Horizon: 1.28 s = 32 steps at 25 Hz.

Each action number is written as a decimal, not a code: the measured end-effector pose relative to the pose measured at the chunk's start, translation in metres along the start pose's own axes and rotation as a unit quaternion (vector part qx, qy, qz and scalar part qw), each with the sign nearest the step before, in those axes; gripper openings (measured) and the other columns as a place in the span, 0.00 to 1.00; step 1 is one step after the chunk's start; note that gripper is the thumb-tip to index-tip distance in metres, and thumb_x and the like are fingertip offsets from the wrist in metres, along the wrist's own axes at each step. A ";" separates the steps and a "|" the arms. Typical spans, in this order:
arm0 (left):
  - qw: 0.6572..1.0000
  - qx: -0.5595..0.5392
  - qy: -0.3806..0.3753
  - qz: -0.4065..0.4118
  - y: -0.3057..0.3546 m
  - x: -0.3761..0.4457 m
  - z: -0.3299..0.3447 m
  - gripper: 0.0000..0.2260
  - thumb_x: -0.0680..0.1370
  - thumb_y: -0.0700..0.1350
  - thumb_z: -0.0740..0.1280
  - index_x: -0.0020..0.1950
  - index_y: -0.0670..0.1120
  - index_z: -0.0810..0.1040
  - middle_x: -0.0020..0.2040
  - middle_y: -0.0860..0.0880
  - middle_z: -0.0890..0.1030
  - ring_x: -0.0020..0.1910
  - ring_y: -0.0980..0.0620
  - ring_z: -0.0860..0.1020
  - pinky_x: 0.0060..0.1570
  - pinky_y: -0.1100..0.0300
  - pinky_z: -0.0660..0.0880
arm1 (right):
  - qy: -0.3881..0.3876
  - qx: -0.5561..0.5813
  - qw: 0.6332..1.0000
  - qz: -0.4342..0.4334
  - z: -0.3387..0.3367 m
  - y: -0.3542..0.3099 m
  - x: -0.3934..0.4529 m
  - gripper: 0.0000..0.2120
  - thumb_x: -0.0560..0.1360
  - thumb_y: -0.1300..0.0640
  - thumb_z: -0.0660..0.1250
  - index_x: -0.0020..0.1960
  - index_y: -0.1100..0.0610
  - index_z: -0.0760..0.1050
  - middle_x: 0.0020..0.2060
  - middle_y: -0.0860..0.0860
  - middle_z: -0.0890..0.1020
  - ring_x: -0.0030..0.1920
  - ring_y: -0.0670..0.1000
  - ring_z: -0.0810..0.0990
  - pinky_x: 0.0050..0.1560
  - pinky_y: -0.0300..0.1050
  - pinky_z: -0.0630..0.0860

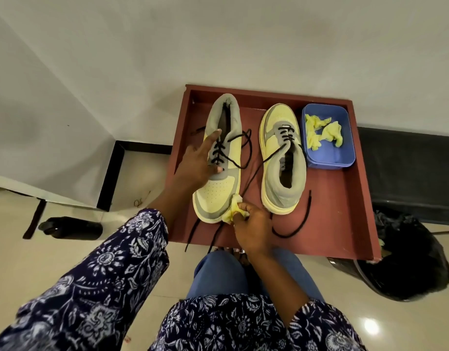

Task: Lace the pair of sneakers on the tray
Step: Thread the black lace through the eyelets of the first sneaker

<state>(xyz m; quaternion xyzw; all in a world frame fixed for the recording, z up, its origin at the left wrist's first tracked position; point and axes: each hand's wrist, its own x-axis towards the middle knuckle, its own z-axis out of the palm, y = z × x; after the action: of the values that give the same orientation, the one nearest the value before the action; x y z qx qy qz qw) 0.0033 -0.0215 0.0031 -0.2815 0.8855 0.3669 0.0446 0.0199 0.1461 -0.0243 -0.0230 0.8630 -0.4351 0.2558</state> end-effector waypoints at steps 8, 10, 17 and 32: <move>1.000 -0.028 -0.003 -0.004 0.002 0.012 -0.001 0.34 0.74 0.45 0.69 0.73 0.62 0.54 0.63 0.42 0.68 0.61 0.43 0.69 0.60 0.54 0.66 | -0.028 -0.026 0.997 -0.060 0.012 0.000 0.002 0.21 0.76 0.67 0.60 0.68 0.61 0.68 0.66 0.57 0.73 0.66 0.54 0.71 0.68 0.43 0.66; 1.000 -0.021 -0.020 -0.009 0.001 0.015 -0.004 0.36 0.72 0.46 0.71 0.73 0.62 0.55 0.64 0.42 0.68 0.62 0.43 0.69 0.62 0.52 0.67 | -0.015 -0.044 0.997 -0.065 0.012 -0.001 0.006 0.19 0.77 0.67 0.59 0.67 0.62 0.69 0.67 0.57 0.71 0.68 0.53 0.69 0.67 0.36 0.62; 0.997 -0.051 -0.053 -0.029 0.002 0.015 -0.011 0.39 0.70 0.44 0.74 0.72 0.63 0.56 0.64 0.42 0.65 0.62 0.41 0.68 0.58 0.48 0.72 | 0.042 -0.051 0.996 -0.066 0.009 -0.017 0.029 0.16 0.76 0.68 0.60 0.63 0.62 0.74 0.64 0.54 0.75 0.64 0.51 0.74 0.55 0.25 0.59; 0.997 -0.050 -0.055 -0.035 0.002 0.016 -0.008 0.38 0.71 0.42 0.72 0.72 0.63 0.55 0.66 0.42 0.62 0.64 0.41 0.66 0.58 0.48 0.72 | -0.005 -0.290 0.866 -0.407 0.041 -0.007 -0.013 0.11 0.70 0.63 0.57 0.39 0.62 0.79 0.44 0.55 0.78 0.45 0.51 0.67 0.32 0.38 0.72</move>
<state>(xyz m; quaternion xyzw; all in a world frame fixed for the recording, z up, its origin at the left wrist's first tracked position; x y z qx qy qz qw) -0.0104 -0.0335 0.0055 -0.2930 0.8522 0.4236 0.0922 0.0486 0.1149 -0.0331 -0.4478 0.8629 -0.2305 0.0419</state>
